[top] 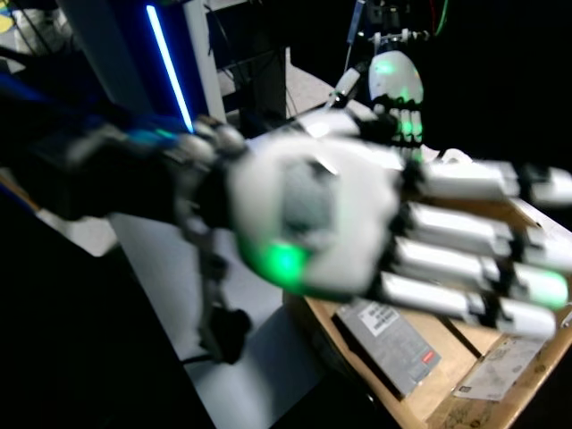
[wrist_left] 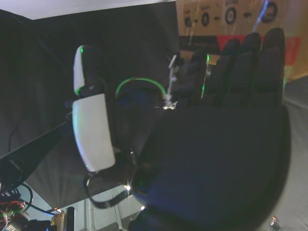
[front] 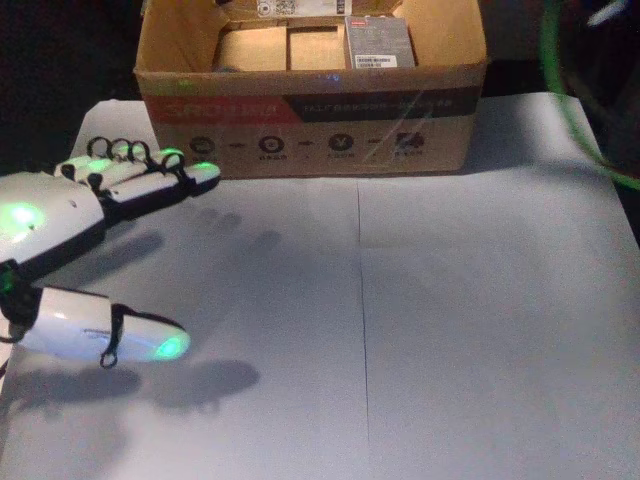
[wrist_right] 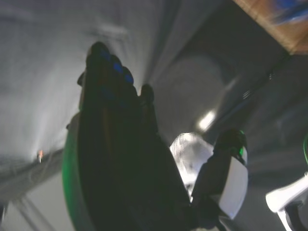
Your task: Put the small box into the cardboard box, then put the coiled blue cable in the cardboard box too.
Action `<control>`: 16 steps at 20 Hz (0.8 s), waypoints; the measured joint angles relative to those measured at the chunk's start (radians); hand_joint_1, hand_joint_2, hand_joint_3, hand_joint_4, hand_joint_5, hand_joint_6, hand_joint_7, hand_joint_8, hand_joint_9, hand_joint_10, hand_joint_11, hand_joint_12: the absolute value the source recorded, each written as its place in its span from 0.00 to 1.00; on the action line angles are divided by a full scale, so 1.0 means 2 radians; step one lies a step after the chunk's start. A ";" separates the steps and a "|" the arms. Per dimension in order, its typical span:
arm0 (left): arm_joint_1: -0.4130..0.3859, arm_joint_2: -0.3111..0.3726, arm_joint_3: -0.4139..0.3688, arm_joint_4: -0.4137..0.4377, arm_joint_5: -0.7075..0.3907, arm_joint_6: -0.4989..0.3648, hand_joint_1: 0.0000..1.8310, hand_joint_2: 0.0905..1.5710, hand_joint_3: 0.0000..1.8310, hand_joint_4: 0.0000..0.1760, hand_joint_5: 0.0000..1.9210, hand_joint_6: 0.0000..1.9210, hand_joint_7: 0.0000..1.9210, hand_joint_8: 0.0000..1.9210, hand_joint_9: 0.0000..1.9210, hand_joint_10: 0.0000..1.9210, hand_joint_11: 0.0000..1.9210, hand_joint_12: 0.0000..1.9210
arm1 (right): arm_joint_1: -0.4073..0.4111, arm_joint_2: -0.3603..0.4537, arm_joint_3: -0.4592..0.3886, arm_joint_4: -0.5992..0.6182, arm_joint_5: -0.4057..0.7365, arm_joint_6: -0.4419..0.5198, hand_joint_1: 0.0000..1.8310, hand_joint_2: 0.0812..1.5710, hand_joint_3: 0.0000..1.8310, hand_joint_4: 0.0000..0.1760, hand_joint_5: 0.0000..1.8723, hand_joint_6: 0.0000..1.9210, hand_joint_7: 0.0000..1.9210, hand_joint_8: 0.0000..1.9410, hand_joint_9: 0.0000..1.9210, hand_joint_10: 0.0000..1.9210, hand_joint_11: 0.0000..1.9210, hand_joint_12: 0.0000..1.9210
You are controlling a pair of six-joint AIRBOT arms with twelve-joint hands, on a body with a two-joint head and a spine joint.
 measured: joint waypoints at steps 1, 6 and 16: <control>0.001 0.005 -0.001 -0.006 -0.006 0.000 0.22 0.55 0.00 1.00 0.02 0.00 0.00 0.00 0.00 0.00 0.00 0.00 | -0.018 0.031 -0.029 0.001 0.037 0.000 0.26 0.53 0.00 1.00 0.00 0.00 0.00 0.00 0.00 0.00 0.00 0.00; 0.043 0.042 -0.031 -0.037 -0.075 -0.001 0.21 0.55 0.00 1.00 0.01 0.00 0.00 0.00 0.00 0.00 0.00 0.00 | -0.175 0.137 -0.152 0.041 0.154 0.000 0.34 0.50 0.00 1.00 0.00 0.00 0.00 0.00 0.00 0.00 0.00 0.00; 0.176 0.067 -0.073 -0.127 -0.203 0.000 0.25 0.55 0.00 0.91 0.01 0.00 0.00 0.00 0.00 0.00 0.00 0.00 | -0.425 0.189 -0.266 0.157 0.274 0.000 0.34 0.49 0.00 1.00 0.02 0.00 0.00 0.00 0.00 0.00 0.00 0.00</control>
